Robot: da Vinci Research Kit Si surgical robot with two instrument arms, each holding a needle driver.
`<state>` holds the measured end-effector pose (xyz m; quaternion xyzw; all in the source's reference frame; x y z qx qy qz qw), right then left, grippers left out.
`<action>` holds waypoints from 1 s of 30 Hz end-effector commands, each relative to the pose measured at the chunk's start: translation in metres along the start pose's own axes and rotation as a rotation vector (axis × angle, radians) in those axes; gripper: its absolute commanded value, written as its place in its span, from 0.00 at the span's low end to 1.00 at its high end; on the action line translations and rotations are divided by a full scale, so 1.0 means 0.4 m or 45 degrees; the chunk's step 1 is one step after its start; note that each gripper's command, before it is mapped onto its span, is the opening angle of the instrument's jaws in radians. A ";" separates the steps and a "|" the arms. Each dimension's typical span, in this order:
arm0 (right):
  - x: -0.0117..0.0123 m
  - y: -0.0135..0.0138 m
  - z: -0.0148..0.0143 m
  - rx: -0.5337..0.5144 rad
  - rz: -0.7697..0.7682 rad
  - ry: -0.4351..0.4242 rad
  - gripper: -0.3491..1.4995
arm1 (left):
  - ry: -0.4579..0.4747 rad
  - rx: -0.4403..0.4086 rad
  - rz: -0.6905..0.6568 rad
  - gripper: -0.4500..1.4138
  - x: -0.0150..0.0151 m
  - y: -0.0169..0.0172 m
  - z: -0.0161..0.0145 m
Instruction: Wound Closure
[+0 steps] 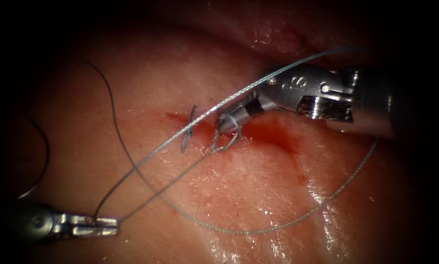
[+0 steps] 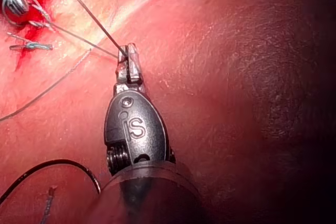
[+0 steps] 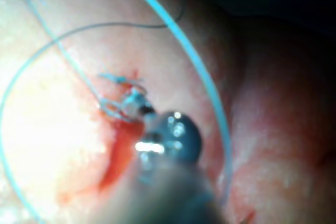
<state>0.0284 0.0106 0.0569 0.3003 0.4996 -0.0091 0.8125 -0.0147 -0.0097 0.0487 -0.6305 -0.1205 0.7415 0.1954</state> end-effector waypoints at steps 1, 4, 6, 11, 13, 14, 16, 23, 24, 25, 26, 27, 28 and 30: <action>-0.0015 0.0021 0.0013 -0.004 0.001 -0.003 0.00 | -0.001 0.002 -0.002 0.00 -0.0031 0.0029 0.0017; -0.0025 0.0018 0.0011 -0.003 -0.002 -0.005 0.00 | 0.000 0.004 -0.007 0.00 -0.0038 0.0057 0.0017; -0.0026 0.0014 0.0011 -0.003 -0.003 -0.005 0.00 | -0.001 -0.003 -0.017 0.00 -0.0042 0.0078 0.0008; -0.0027 0.0014 0.0003 -0.008 -0.003 -0.014 0.00 | -0.003 -0.012 -0.012 0.00 -0.0032 0.0117 -0.0047; -0.0028 0.0020 0.0000 -0.009 0.000 -0.018 0.00 | -0.006 -0.010 -0.010 0.00 -0.0029 0.0130 -0.0065; -0.0029 0.0024 -0.0001 -0.019 0.003 -0.020 0.00 | -0.011 -0.002 -0.006 0.00 -0.0028 0.0149 -0.0087; -0.0029 0.0028 -0.0002 -0.021 0.011 -0.021 0.00 | -0.015 0.004 -0.009 0.00 -0.0028 0.0173 -0.0112; -0.0048 0.0053 -0.0007 -0.100 0.051 -0.062 0.00 | -0.024 0.025 -0.006 0.00 -0.0014 0.0249 -0.0148; -0.0050 0.0052 -0.0006 -0.100 0.052 -0.063 0.00 | -0.025 0.028 -0.003 0.00 -0.0009 0.0270 -0.0163; -0.0050 0.0053 -0.0005 -0.100 0.052 -0.063 0.00 | -0.027 0.031 -0.002 0.00 -0.0004 0.0283 -0.0173; -0.0051 0.0055 -0.0005 -0.101 0.053 -0.064 0.00 | -0.029 0.034 -0.001 0.00 0.0000 0.0291 -0.0178; -0.0051 0.0059 -0.0005 -0.106 0.057 -0.065 0.00 | -0.030 0.037 -0.001 0.00 0.0005 0.0300 -0.0182; -0.0051 0.0061 -0.0004 -0.110 0.060 -0.066 0.00 | -0.033 0.046 0.000 0.00 0.0010 0.0311 -0.0184; -0.0052 0.0071 -0.0002 -0.133 0.072 -0.073 0.00 | -0.030 0.042 0.004 0.00 0.0016 0.0340 -0.0185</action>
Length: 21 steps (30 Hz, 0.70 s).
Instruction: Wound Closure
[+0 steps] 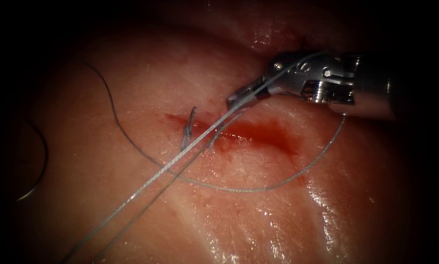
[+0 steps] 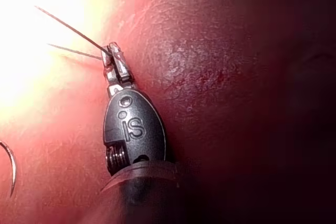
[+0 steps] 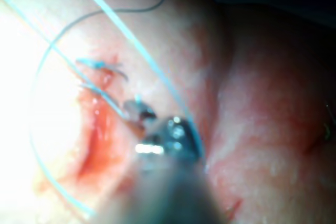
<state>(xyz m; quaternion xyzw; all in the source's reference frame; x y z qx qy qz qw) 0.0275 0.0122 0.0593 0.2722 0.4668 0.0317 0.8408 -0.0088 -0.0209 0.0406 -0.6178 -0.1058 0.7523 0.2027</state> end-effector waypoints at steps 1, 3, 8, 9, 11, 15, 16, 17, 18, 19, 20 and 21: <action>-0.0001 0.0016 0.0021 -0.008 0.002 -0.005 0.00 | 0.002 -0.007 -0.013 0.00 -0.0019 0.0033 0.0010; -0.0003 0.0021 0.0022 -0.023 0.014 -0.003 0.00 | 0.003 -0.008 -0.017 0.00 -0.0017 0.0049 0.0003; -0.0014 0.0046 0.0014 -0.120 0.018 -0.047 0.00 | 0.003 -0.015 -0.017 0.00 -0.0016 0.0081 -0.0009; -0.0016 0.0050 0.0011 -0.135 0.014 -0.057 0.00 | 0.001 -0.020 -0.023 0.00 -0.0018 0.0082 -0.0009; -0.0021 0.0054 0.0006 -0.157 0.006 -0.074 0.00 | 0.001 -0.021 -0.022 0.00 -0.0020 0.0082 -0.0008; -0.0042 0.0066 -0.0014 -0.215 -0.009 -0.151 0.00 | 0.002 -0.023 -0.022 0.00 -0.0024 0.0077 -0.0009; -0.0048 0.0069 -0.0018 -0.225 -0.003 -0.160 0.00 | 0.002 -0.023 -0.022 0.00 -0.0024 0.0077 -0.0009; -0.0053 0.0071 -0.0021 -0.230 -0.006 -0.164 0.00 | 0.002 -0.023 -0.022 0.00 -0.0024 0.0078 -0.0009; -0.0061 0.0072 -0.0023 -0.241 -0.007 -0.166 0.00 | 0.002 -0.023 -0.022 0.00 -0.0025 0.0078 -0.0009; -0.0066 0.0073 -0.0023 -0.246 -0.009 -0.170 0.00 | 0.002 -0.023 -0.022 0.00 -0.0025 0.0078 -0.0010; -0.0071 0.0074 -0.0022 -0.248 -0.003 -0.172 0.00 | 0.002 -0.023 -0.021 0.00 -0.0026 0.0078 -0.0012; -0.0078 0.0072 -0.0019 -0.247 -0.005 -0.173 0.00 | 0.002 -0.023 -0.021 0.00 -0.0026 0.0078 -0.0012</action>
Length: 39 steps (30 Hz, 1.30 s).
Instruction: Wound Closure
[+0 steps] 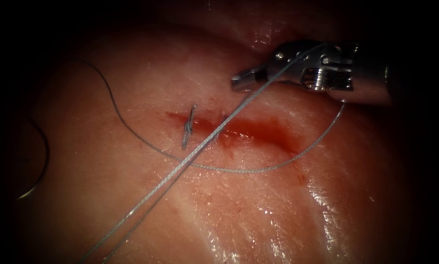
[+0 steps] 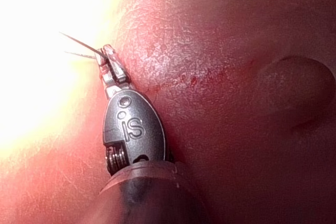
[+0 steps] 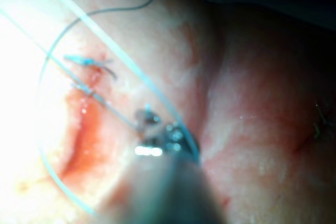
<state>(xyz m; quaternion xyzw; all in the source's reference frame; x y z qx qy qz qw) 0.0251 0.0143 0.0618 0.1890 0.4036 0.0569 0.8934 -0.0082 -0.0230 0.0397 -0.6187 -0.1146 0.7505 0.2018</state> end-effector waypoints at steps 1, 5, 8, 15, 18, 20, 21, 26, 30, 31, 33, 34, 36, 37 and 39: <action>-0.0013 0.0004 0.0031 0.006 0.005 0.000 0.00 | 0.002 -0.004 -0.008 0.00 -0.0020 0.0025 0.0012; -0.0018 -0.0009 0.0046 -0.004 0.005 0.000 0.00 | 0.002 -0.004 -0.013 0.00 -0.0008 0.0020 0.0017; -0.0004 -0.0017 0.0041 -0.052 0.036 0.091 0.00 | 0.003 -0.011 -0.040 0.00 0.0033 -0.0002 0.0037; 0.0024 -0.0055 -0.0051 -0.284 0.206 0.212 0.99 | 0.023 -0.069 0.029 0.00 0.0186 -0.0092 0.0130; 0.0006 -0.0045 -0.0121 -0.284 0.237 0.228 0.99 | 0.039 -0.099 0.040 0.00 0.0242 -0.0127 0.0165; -0.0003 -0.0032 -0.0155 -0.308 0.269 0.253 0.99 | 0.045 -0.109 0.056 0.00 0.0272 -0.0148 0.0180; -0.0009 -0.0022 -0.0179 -0.332 0.283 0.280 0.99 | 0.047 -0.113 0.058 0.00 0.0284 -0.0156 0.0186; -0.0038 0.0000 -0.0255 -0.399 0.322 0.292 0.99 | 0.063 -0.137 0.072 0.00 0.0351 -0.0197 0.0211; -0.0060 0.0021 -0.0312 -0.481 0.365 0.269 0.98 | 0.084 -0.171 0.058 0.00 0.0400 -0.0228 0.0230; -0.0059 0.0023 -0.0316 -0.504 0.377 0.271 0.98 | 0.088 -0.176 0.067 0.00 0.0412 -0.0237 0.0236; -0.0058 0.0024 -0.0317 -0.520 0.386 0.279 0.98 | 0.091 -0.178 0.062 0.00 0.0422 -0.0244 0.0242; -0.0047 0.0014 -0.0311 -0.545 0.402 0.309 0.98 | 0.111 -0.204 0.055 0.00 0.0456 -0.0266 0.0266; -0.0024 -0.0005 -0.0296 -0.567 0.413 0.370 0.98 | 0.137 -0.238 0.047 0.00 0.0492 -0.0292 0.0291; -0.0012 -0.0013 -0.0287 -0.583 0.417 0.389 0.98 | 0.143 -0.245 0.042 0.00 0.0503 -0.0301 0.0299; 0.0011 -0.0028 -0.0269 -0.597 0.421 0.413 0.98 | 0.156 -0.259 0.032 0.00 0.0526 -0.0321 0.0317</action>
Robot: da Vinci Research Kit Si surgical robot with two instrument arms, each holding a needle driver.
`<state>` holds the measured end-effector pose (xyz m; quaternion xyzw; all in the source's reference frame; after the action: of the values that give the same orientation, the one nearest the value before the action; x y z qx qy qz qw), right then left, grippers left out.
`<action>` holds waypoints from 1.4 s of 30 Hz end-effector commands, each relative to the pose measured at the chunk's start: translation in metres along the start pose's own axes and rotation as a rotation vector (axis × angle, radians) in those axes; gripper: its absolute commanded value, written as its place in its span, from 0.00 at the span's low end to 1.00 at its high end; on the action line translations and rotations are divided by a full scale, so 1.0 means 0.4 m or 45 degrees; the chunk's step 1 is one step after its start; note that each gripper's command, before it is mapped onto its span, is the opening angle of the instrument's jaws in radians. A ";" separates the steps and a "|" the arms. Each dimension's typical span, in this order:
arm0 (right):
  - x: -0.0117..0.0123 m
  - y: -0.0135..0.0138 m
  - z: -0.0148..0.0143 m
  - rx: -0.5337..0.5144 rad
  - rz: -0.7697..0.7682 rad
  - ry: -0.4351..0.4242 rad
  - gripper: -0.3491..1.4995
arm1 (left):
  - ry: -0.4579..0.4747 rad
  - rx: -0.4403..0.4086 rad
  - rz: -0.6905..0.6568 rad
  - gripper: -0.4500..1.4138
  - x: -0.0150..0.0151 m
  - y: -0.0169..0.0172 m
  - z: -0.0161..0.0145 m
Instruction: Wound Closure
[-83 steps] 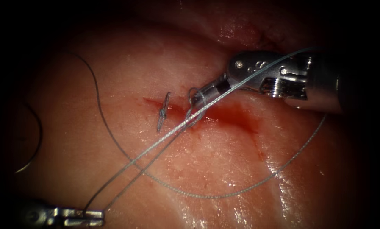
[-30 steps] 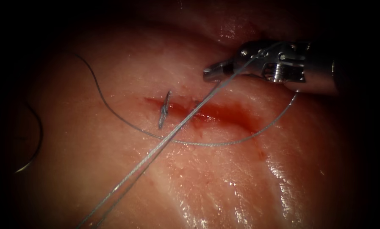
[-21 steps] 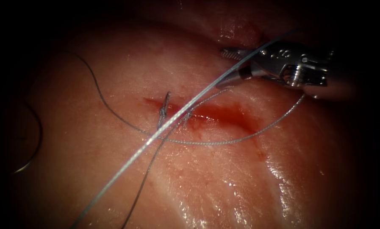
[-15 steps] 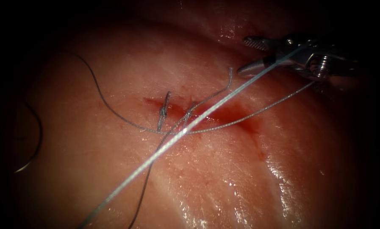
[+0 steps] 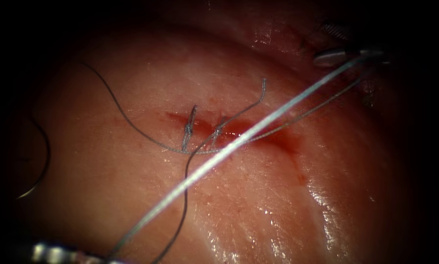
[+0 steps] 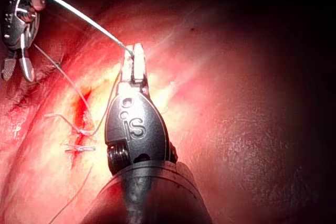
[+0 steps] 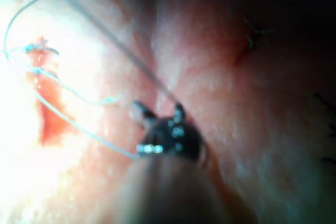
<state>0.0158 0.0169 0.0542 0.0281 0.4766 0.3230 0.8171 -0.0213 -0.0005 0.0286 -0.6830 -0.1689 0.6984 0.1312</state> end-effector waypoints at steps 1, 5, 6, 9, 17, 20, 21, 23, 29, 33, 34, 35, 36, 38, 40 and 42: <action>0.0006 -0.0044 0.0042 0.002 0.006 0.020 0.98 | 0.005 0.002 -0.006 0.00 -0.0013 0.0002 0.0018; 0.0036 -0.0109 0.0075 0.012 0.022 0.077 0.98 | 0.020 -0.012 0.007 0.00 0.0013 -0.0021 0.0042; 0.0041 -0.0123 0.0082 0.013 0.023 0.080 0.98 | 0.025 -0.017 0.005 0.00 0.0017 -0.0028 0.0045; 0.0052 -0.0183 0.0111 0.002 0.025 0.108 0.98 | 0.034 -0.027 -0.001 0.00 0.0018 -0.0050 0.0045; 0.0097 -0.0394 0.0251 -0.046 0.034 0.315 0.97 | 0.062 -0.036 -0.014 0.00 0.0029 -0.0164 0.0085; 0.0086 -0.0442 0.0289 -0.018 0.017 0.340 0.94 | 0.084 -0.047 -0.022 0.00 0.0022 -0.0247 0.0108; 0.0077 -0.0448 0.0294 -0.011 0.011 0.345 0.94 | 0.083 -0.041 -0.025 0.00 0.0015 -0.0271 0.0111; 0.0052 -0.0459 0.0296 0.009 -0.011 0.358 0.93 | 0.070 -0.018 -0.029 0.00 -0.0017 -0.0359 0.0104; 0.0023 -0.0482 0.0270 0.056 -0.014 0.401 0.89 | 0.010 0.032 -0.040 0.00 -0.0112 -0.0515 0.0071; 0.0024 -0.0509 0.0258 0.071 -0.015 0.447 0.89 | -0.009 0.043 -0.034 0.00 -0.0175 -0.0581 0.0058; 0.0026 -0.0515 0.0256 0.073 -0.015 0.460 0.89 | -0.010 0.046 -0.037 0.00 -0.0195 -0.0598 0.0057; 0.0029 -0.0523 0.0255 0.071 -0.013 0.480 0.88 | -0.011 0.048 -0.042 0.00 -0.0209 -0.0610 0.0057; 0.0032 -0.0527 0.0255 0.067 -0.011 0.495 0.88 | -0.011 0.050 -0.053 0.00 -0.0223 -0.0620 0.0058; 0.0038 -0.0533 0.0258 0.058 -0.007 0.516 0.88 | -0.023 0.050 -0.059 0.00 -0.0255 -0.0638 0.0064; 0.0040 -0.0530 0.0265 0.052 -0.005 0.526 0.88 | -0.028 0.049 -0.073 0.00 -0.0279 -0.0647 0.0074; 0.0036 -0.0519 0.0273 0.049 -0.005 0.529 0.88 | -0.025 0.047 -0.076 0.00 -0.0292 -0.0654 0.0081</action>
<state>0.0348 0.0045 0.0512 -0.0262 0.6415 0.3105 0.7010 -0.0252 0.0187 0.0498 -0.6684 -0.1767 0.7040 0.1625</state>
